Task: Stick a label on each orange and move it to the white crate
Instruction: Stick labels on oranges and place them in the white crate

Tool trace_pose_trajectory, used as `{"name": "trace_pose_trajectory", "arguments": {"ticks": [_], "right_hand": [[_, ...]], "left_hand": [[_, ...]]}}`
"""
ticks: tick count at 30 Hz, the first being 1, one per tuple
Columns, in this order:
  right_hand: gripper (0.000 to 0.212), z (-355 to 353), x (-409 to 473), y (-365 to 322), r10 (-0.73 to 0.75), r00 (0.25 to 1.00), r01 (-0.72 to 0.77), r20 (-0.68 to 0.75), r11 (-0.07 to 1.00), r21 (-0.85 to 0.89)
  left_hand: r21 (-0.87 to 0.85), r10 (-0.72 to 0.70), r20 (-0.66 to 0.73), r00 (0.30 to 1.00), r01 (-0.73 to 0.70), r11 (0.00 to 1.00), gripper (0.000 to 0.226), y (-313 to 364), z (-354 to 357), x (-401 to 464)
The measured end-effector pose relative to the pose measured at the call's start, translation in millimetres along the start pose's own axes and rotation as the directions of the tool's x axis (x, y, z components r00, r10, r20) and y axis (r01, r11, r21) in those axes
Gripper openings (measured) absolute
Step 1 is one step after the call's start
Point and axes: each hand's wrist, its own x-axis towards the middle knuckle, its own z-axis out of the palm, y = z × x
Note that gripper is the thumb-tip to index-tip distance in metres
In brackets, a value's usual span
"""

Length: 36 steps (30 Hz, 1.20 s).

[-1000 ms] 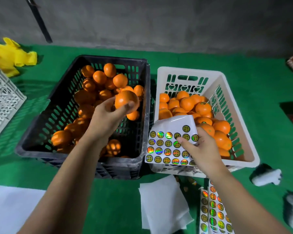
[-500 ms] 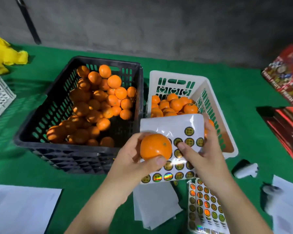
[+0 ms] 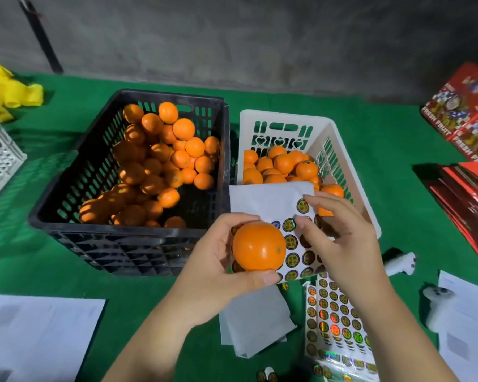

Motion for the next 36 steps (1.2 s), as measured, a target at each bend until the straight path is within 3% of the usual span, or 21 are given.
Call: {"name": "trace_pose_trajectory", "arguments": {"ticks": [10,17,24,31,36], "right_hand": [[0.02,-1,-4,1,0.075,0.994,-0.087,0.081,0.984,0.157],[0.027,-8,-8,7,-0.039,0.985,0.069,0.168,0.982,-0.174],[0.022,-13,-5,7,0.066,0.956,-0.083,0.286,0.995,0.048],[0.017,-16,2,8,-0.09,0.97,0.107,0.228,0.992,-0.063],[0.021,-18,4,0,0.025,0.973,-0.048,0.229,0.994,0.095]], "left_hand": [[-0.022,0.018,0.032,0.999,-0.017,1.0,0.078,0,-2,-4],[-0.016,0.022,0.039,0.999,-0.022,1.0,0.08,-3,0,-3],[0.005,0.002,0.047,0.999,-0.003,1.0,0.087,-5,-4,-5],[-0.021,0.045,0.064,0.997,-0.044,0.999,0.084,-2,-3,-2],[-0.078,0.057,0.046,0.997,-0.054,0.995,0.083,0,-2,-1]]}}
